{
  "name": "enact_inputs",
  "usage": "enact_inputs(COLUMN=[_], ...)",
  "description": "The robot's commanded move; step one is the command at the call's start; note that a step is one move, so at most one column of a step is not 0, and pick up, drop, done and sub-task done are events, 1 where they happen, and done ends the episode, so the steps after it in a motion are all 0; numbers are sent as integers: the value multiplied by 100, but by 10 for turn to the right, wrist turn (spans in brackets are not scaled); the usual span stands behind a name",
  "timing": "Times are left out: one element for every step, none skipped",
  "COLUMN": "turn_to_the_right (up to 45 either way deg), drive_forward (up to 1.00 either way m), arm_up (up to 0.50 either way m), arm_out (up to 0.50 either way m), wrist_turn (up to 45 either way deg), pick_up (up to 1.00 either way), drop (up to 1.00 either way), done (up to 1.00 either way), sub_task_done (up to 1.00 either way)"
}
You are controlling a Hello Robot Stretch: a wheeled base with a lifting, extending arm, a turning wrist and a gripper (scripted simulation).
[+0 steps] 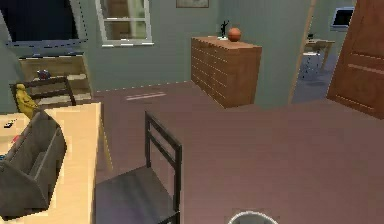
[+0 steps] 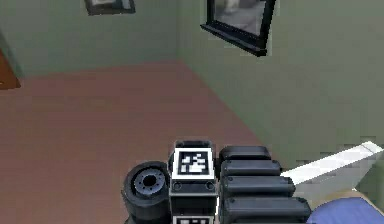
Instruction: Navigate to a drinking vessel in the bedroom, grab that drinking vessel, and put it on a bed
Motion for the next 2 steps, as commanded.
enact_inputs(turn_to_the_right=[180,0], drive_forward=[0,45], arm_up=[0,0], arm_out=[0,0], wrist_turn=[0,0], pick_up=[0,0], drop=[0,0], done=[0,0], sub_task_done=[0,0])
